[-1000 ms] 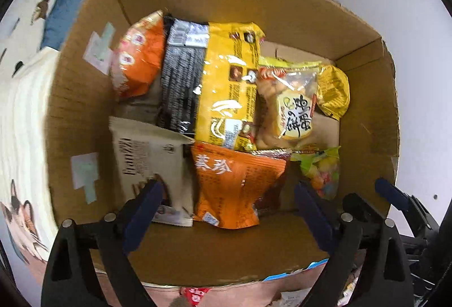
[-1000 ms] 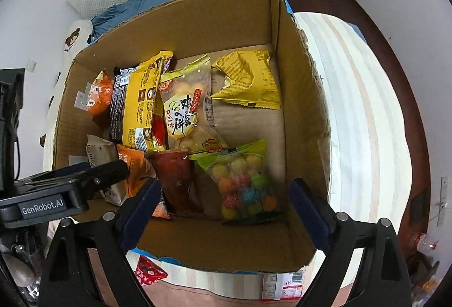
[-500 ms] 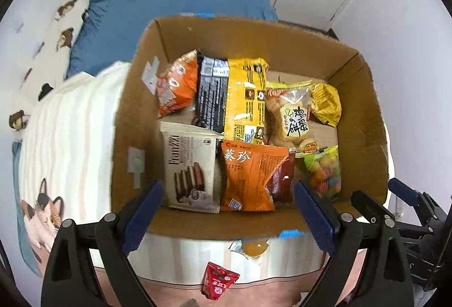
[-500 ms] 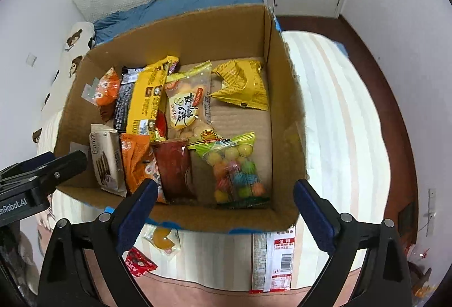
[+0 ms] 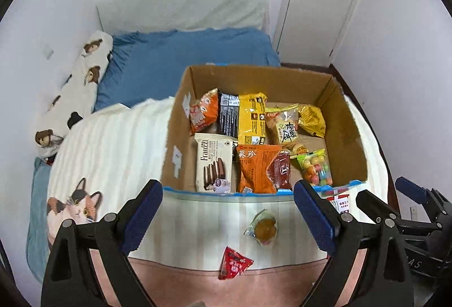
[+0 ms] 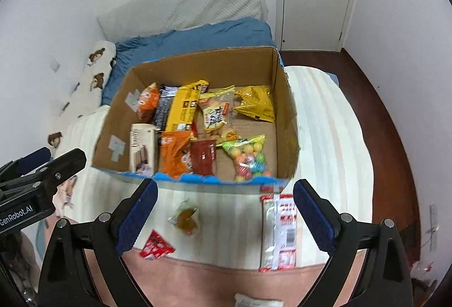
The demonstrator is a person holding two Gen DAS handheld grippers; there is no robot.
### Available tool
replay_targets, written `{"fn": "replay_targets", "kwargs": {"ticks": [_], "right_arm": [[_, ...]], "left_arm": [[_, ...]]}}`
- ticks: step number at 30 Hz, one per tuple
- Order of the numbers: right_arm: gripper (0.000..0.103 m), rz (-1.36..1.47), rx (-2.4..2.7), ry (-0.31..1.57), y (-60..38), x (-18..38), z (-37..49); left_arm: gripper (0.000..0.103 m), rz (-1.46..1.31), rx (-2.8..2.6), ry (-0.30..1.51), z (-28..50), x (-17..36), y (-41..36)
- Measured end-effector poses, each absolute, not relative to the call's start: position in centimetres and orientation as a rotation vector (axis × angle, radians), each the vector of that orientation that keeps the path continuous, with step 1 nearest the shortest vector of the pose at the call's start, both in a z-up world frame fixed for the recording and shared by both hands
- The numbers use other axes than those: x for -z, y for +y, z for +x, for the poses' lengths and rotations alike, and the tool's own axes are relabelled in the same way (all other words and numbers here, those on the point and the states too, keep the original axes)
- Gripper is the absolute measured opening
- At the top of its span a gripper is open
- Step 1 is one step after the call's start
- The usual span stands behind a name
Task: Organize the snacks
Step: 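Grasp the red triangular packet with the left tool while the right tool grasps the white packet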
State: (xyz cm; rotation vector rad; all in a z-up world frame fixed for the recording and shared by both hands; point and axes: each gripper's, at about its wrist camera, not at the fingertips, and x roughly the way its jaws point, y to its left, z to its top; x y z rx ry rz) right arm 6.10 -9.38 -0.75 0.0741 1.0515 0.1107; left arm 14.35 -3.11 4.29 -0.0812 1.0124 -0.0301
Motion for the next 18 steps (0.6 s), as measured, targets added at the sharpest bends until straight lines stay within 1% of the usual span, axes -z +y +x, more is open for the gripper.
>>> {"fn": "replay_targets", "kwargs": {"ticks": [5,13,16,18], "right_arm": [[0.099,0.087,-0.117,0.998,-9.8,-1.5,3.2],[0.099,0.146,-0.155,0.952,-10.6,-4.3,-0.7],[0.099,0.178,-0.148,0.974,-11.6,-3.7,-1.9],[0.099,0.212,-0.129,1.019,-12.9,-2.0,-3.2]], "left_arm": [[0.095,-0.072,0.027,0.97,11.3,-6.0,-2.7],[0.095,-0.109,0.041,0.957,7.4,-7.2,-2.3],[0.095,-0.116,0.041,0.977,5.8,-6.7,-2.2],[0.095,-0.115,0.033,0.999,4.8,-5.8,-2.1]]}}
